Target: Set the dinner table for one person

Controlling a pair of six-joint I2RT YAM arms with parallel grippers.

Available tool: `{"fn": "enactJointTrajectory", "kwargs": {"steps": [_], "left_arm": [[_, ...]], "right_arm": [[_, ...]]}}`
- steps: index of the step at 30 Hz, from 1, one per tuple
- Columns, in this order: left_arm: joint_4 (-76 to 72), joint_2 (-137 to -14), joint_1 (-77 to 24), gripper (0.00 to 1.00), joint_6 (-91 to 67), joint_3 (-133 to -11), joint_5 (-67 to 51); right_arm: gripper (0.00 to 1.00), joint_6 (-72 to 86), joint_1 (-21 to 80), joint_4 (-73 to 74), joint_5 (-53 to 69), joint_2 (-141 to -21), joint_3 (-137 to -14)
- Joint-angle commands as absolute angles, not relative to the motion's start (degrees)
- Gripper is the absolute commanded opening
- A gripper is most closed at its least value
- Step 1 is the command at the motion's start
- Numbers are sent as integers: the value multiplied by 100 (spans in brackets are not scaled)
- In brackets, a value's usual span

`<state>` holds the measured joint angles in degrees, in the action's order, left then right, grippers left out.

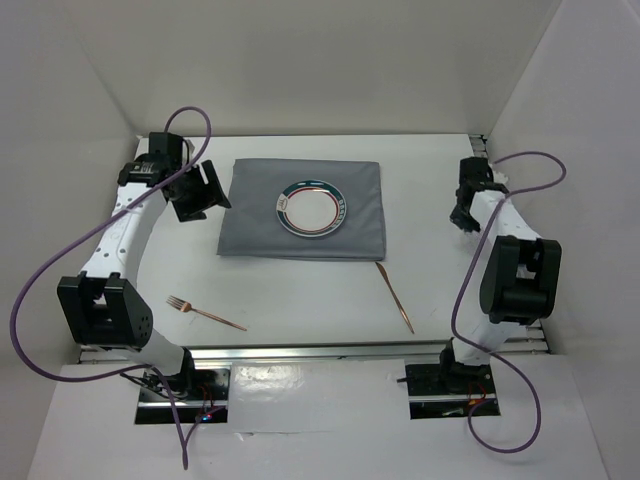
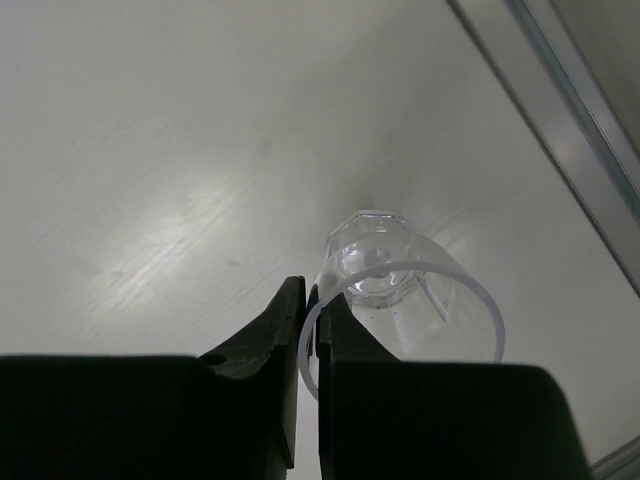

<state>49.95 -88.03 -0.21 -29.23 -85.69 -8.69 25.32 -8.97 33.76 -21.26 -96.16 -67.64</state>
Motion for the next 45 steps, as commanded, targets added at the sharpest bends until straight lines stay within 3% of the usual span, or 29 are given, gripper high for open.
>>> {"fn": "enactJointTrajectory", "kwargs": {"steps": [1, 5, 9, 18, 39, 45], "left_arm": [[4782, -8745, -44, 81, -3067, -8429, -905], [4729, -8745, -44, 81, -3067, -8376, -905], [4729, -8745, -97, 81, -2962, -8323, -905], [4482, -8745, -97, 81, -2848, -7964, -1124], [4236, -8903, -97, 81, -2742, -7690, -1125], [4184, -8903, -97, 81, -2795, -7576, -1125]], "right_arm": [[0, 2312, -265, 3489, -2250, -9229, -7504], [0, 2014, 464, 3489, -1743, -9561, -8330], [0, 1873, 1307, 3716, -1661, -10762, -9925], [0, 1714, 1986, 4201, -2171, -13121, -12997], [0, 1767, 2039, 3586, -2083, -14388, -13421], [24, 1652, 2039, 3586, -1916, -14581, -13693]]}}
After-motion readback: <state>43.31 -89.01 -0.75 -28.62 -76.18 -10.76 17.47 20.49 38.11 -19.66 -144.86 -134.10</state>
